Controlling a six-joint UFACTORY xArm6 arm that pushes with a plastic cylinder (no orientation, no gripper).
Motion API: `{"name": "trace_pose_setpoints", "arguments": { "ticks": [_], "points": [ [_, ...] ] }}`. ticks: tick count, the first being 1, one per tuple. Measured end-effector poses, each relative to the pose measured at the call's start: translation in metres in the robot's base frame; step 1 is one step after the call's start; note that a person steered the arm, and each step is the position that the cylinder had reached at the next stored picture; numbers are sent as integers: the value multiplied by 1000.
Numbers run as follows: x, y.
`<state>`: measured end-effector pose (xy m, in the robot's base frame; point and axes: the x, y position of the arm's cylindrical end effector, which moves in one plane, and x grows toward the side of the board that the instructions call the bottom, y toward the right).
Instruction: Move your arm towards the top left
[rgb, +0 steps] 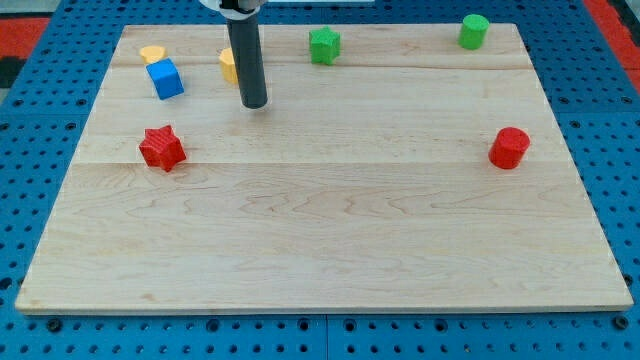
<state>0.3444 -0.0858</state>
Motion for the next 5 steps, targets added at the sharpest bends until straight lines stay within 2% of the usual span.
{"name": "trace_pose_setpoints", "arguments": {
  "ticks": [2,3,5],
  "points": [
    [0,-37],
    [-21,-32],
    [-37,-80]
  ]
}}
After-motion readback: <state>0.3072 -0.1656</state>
